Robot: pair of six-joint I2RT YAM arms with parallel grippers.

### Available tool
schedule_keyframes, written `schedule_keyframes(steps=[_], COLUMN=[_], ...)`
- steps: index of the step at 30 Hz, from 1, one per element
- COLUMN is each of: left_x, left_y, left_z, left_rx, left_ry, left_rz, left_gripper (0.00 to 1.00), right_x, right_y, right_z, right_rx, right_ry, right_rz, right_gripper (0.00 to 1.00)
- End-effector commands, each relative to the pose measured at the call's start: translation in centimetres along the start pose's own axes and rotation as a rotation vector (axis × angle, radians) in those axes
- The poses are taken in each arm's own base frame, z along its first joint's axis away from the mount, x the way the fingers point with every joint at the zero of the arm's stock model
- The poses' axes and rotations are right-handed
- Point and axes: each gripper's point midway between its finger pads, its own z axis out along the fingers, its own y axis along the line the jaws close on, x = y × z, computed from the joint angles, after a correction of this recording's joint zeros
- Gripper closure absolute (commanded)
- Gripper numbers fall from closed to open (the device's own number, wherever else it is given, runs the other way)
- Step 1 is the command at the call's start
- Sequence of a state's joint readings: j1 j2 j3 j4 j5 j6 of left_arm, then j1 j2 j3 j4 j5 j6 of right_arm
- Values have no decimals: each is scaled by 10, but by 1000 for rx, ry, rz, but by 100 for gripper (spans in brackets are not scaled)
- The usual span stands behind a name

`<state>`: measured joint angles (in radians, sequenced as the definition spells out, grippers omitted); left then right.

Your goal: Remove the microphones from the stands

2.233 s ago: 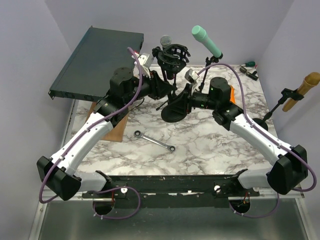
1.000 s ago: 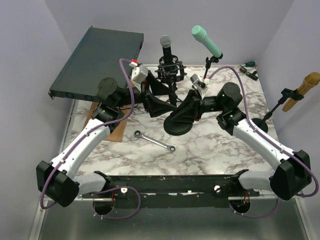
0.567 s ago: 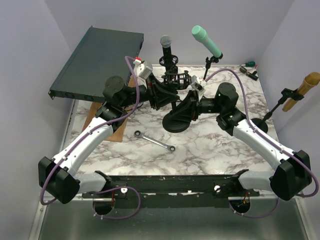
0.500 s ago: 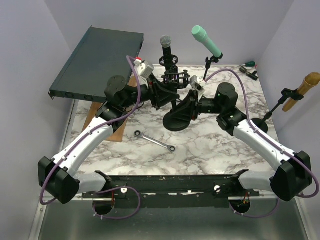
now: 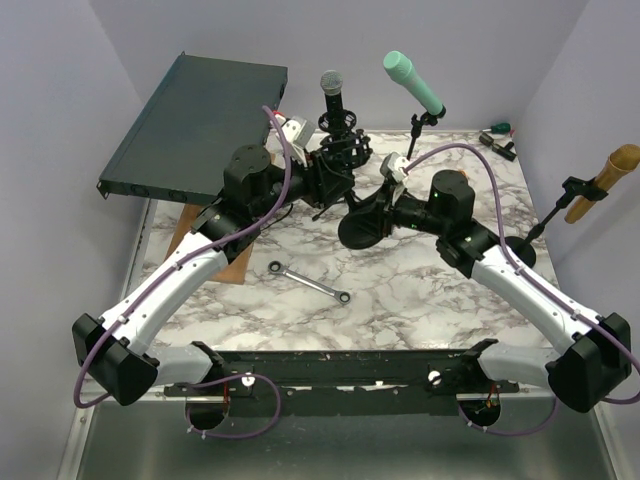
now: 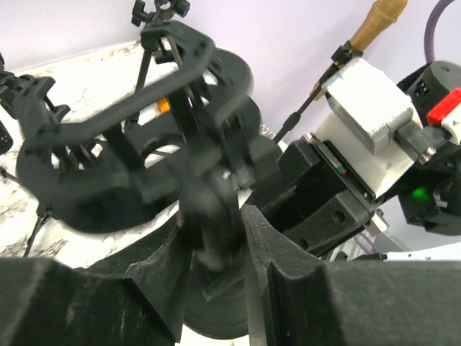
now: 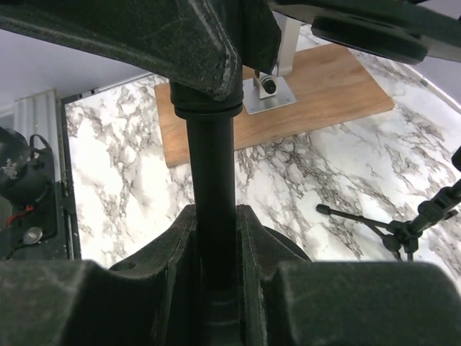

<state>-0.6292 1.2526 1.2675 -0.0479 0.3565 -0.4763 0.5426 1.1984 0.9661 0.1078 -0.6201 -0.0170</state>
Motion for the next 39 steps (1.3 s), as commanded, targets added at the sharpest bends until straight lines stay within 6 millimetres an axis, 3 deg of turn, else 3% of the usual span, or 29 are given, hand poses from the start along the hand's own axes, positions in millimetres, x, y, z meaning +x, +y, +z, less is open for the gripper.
schedule_keyframes(steps=[1, 6, 11, 18, 29, 39], left_x=[-5, -8, -10, -6, 8, 13], left_y=[-8, -18, -15, -10, -5, -17], left_z=[-14, -21, -22, -15, 9, 27], left_rx=[27, 84, 68, 54, 67, 166], left_ry=[-8, -27, -39, -27, 41, 91], left_rz=[89, 159, 182, 125, 14, -46], left_gripper=[55, 24, 11, 12, 24, 44], right_x=[-21, -26, -28, -29, -24, -18], right_y=[-32, -15, -3, 6, 8, 5], right_z=[-17, -19, -19, -20, -19, -17], right_rx=[157, 48, -28, -84, -103, -98], right_ry=[-52, -82, -93, -102, -102, -96], right_rz=[-45, -17, -2, 7, 18, 19], right_gripper=[99, 99, 99, 99, 99, 99])
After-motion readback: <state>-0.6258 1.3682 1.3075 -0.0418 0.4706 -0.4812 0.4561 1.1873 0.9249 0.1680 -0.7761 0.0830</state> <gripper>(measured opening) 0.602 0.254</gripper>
